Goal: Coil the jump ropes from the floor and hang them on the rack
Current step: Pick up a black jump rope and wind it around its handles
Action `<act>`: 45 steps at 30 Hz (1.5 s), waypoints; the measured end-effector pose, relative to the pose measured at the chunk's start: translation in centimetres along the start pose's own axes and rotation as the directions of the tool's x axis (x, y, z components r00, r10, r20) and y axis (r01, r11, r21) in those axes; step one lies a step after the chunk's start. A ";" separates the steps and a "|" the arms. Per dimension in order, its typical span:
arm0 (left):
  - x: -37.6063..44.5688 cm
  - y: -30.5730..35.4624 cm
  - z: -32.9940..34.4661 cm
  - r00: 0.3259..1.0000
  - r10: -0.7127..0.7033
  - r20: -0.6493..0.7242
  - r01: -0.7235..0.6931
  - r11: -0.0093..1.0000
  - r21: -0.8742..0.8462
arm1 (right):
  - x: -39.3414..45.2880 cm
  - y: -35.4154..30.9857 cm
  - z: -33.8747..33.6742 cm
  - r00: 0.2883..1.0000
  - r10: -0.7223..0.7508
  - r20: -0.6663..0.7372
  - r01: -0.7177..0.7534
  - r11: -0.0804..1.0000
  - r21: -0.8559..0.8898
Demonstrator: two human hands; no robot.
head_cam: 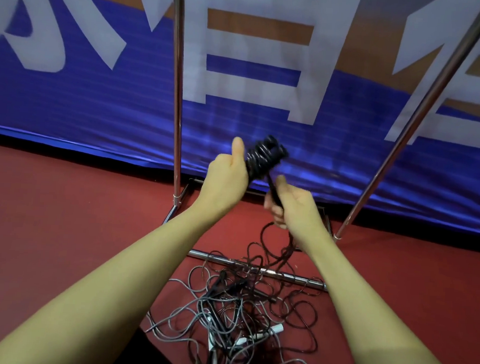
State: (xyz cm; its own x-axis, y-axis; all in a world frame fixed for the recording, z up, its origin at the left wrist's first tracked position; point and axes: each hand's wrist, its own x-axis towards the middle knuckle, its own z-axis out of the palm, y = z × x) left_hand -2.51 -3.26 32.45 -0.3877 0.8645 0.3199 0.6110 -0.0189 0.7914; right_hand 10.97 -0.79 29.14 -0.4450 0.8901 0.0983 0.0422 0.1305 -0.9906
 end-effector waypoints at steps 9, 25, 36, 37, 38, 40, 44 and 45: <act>1.3 -1.8 -0.8 0.981 -0.191 -0.037 0.194 0.972 0.130 | -1.1 -0.7 1.6 0.950 -0.050 0.310 0.139 0.953 -0.271; 0.9 -3.6 0.7 0.999 -0.035 0.029 0.009 0.783 0.622 | -1.1 -1.7 -0.1 0.943 -0.185 0.276 0.298 0.839 -0.455; -0.2 -2.7 0.9 0.906 0.236 0.351 -0.412 0.680 0.606 | -0.1 -1.5 -2.9 0.916 -0.399 -0.038 0.322 0.789 -0.523; -0.3 -2.6 0.8 0.890 0.263 0.373 -0.447 0.666 0.597 | -0.1 -1.5 -3.1 0.925 -0.375 -0.061 0.298 0.816 -0.495; -0.5 -2.4 0.7 0.869 0.298 0.395 -0.488 0.641 0.592 | -0.1 -1.5 -3.2 0.932 -0.353 -0.080 0.274 0.832 -0.483; -0.7 -2.1 0.6 0.818 0.382 0.429 -0.574 0.568 0.589 | -0.2 -1.6 -3.4 0.949 -0.299 -0.096 0.221 0.852 -0.474; -0.5 -2.7 0.2 0.744 0.488 0.457 -0.667 0.505 0.548 | -0.3 -2.0 -3.6 0.991 -0.133 -0.018 0.121 0.940 -0.320; -0.4 -3.1 0.2 0.742 0.508 0.438 -0.668 0.507 0.544 | -0.3 -2.0 -3.7 0.993 -0.117 0.013 0.116 0.956 -0.269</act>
State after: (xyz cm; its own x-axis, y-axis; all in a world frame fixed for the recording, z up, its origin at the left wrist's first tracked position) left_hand -4.09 -3.49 29.79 0.3247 0.8516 0.4115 0.9446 -0.3139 -0.0959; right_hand 14.36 0.32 31.47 -0.4583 0.8631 0.2122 0.2294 0.3456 -0.9099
